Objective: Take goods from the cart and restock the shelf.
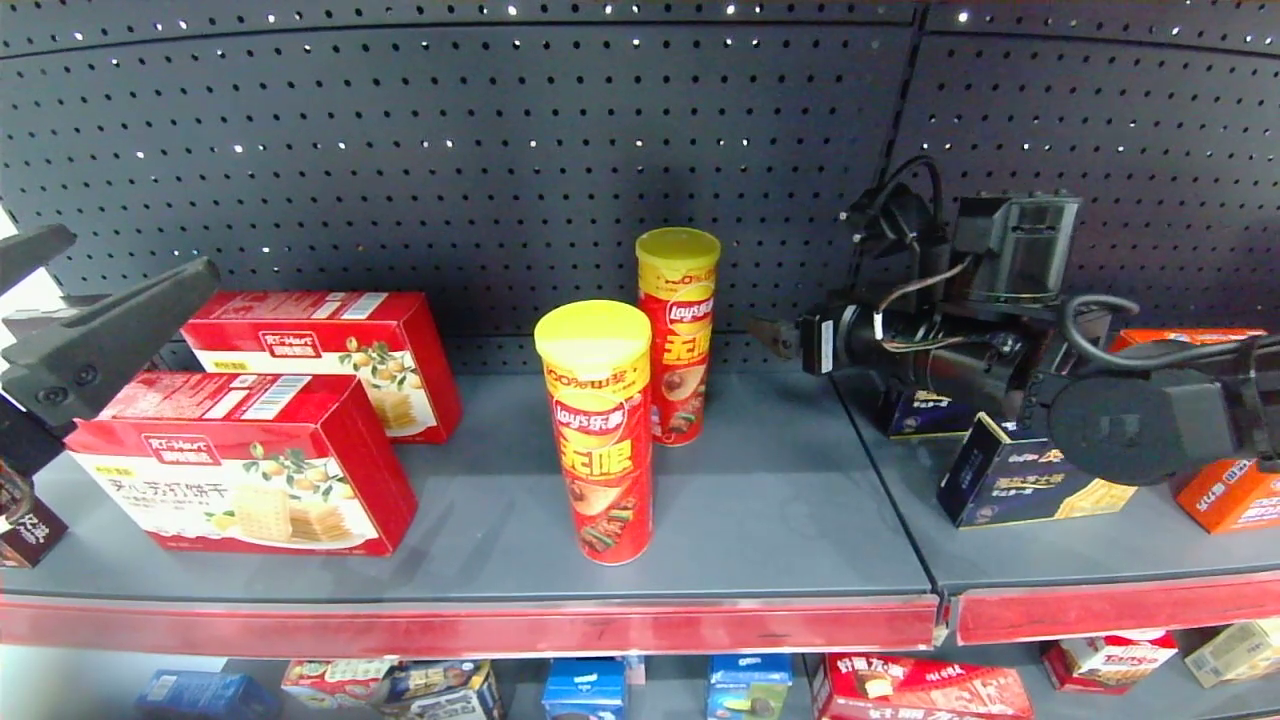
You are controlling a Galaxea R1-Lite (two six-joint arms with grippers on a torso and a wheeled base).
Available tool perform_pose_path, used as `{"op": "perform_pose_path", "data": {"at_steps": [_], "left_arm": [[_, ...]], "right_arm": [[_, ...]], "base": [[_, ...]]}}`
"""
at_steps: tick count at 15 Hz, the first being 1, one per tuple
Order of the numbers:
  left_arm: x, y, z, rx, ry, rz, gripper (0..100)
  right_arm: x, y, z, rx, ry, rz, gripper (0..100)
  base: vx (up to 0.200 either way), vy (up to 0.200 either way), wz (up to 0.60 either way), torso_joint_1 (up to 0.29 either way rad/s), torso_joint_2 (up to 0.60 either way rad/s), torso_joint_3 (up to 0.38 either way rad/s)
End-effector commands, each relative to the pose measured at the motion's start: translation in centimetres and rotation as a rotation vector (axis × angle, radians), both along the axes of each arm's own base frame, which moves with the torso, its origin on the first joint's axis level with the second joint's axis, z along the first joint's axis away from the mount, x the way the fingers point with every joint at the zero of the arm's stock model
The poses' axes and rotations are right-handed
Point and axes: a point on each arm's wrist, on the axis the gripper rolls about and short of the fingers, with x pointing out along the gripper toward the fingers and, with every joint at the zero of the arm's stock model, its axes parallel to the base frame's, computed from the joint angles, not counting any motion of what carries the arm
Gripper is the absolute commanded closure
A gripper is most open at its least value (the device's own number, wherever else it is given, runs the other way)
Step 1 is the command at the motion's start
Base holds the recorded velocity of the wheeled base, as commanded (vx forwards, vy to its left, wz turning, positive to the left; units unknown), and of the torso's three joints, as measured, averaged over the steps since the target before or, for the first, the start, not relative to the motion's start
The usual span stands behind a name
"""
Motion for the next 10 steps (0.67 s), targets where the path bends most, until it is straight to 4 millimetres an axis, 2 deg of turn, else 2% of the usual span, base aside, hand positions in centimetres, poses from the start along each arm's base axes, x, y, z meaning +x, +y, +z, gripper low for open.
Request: {"op": "perform_pose_path", "data": {"at_steps": [1, 3, 7, 10], "left_arm": [[0.0, 0.0, 0.0, 0.002, 0.002, 0.000, 0], [0.0, 0.0, 0.0, 0.002, 0.002, 0.000, 0], [0.0, 0.0, 0.0, 0.002, 0.002, 0.000, 0], [0.0, 0.0, 0.0, 0.004, 0.002, -0.007, 0]], "right_arm": [[1.6, 0.5, -1.9, -0.019, 0.033, -0.010, 0], [2.3, 1.0, -2.4, -0.022, 0.039, -0.007, 0], [3.7, 2.2, -2.0, -0.006, 0.009, 0.000, 0], [3.9, 2.6, -2.4, -0.010, 0.016, 0.007, 0]], "base": [[0.000, 0.000, 0.00, 0.000, 0.00, 0.000], [0.000, 0.000, 0.00, 0.000, 0.00, 0.000], [0.000, 0.000, 0.00, 0.000, 0.00, 0.000], [0.000, 0.000, 0.00, 0.000, 0.00, 0.000]]}}
